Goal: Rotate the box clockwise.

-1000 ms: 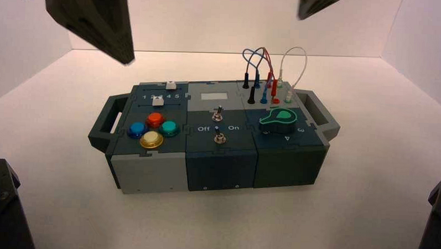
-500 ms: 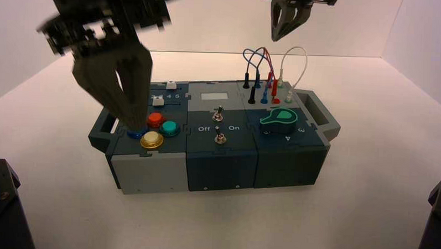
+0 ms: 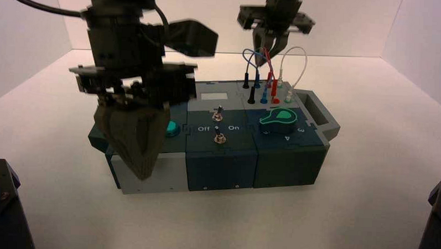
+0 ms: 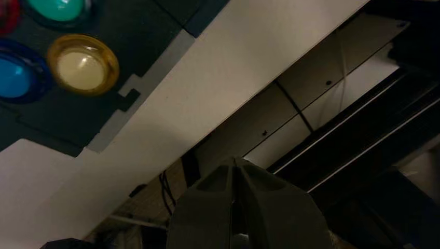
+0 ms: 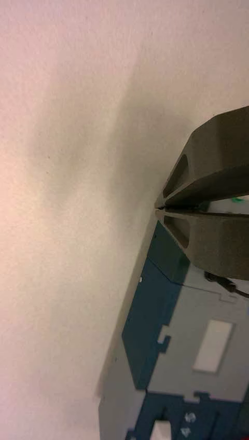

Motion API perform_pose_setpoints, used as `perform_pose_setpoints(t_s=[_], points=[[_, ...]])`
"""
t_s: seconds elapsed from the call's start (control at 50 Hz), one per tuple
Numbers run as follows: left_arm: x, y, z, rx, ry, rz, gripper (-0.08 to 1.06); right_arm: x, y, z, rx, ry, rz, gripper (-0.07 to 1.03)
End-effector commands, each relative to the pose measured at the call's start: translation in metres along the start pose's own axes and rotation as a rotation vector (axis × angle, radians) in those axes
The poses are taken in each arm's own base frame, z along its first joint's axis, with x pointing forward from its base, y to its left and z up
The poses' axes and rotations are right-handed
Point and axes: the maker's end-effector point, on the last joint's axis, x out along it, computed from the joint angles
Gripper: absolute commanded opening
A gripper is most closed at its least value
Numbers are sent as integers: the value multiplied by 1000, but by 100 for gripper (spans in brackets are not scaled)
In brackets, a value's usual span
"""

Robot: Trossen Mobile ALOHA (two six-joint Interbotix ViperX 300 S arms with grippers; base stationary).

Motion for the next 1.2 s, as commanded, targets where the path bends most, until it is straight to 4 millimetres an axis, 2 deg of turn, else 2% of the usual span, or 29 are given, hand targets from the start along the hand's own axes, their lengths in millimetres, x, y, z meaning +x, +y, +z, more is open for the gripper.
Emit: perform_pose_setpoints(t_s=[0.02, 0.16, 0.38, 0.54, 0.8, 0.98, 1.2], points=[[6, -8, 6, 27, 2, 7, -3, 9, 6, 7, -8, 1, 7, -2], [19, -5, 12, 18, 13, 23, -3, 24, 3, -2, -3, 42, 2, -2], [23, -3, 22, 20, -23, 33, -3, 35, 2, -15, 5, 82, 3, -2], [25, -2, 29, 28, -41, 43, -3, 36, 1, -20, 8, 88, 2, -2], [42, 5, 37, 19, -11, 72, -3, 36, 1, -26, 10, 98, 2, -2], [42, 5, 45, 24, -52, 73, -3, 37, 1, -31, 9, 106, 1, -2], [38, 16, 50, 5, -68, 83, -3, 27, 1, -38, 12, 106, 3, -2]])
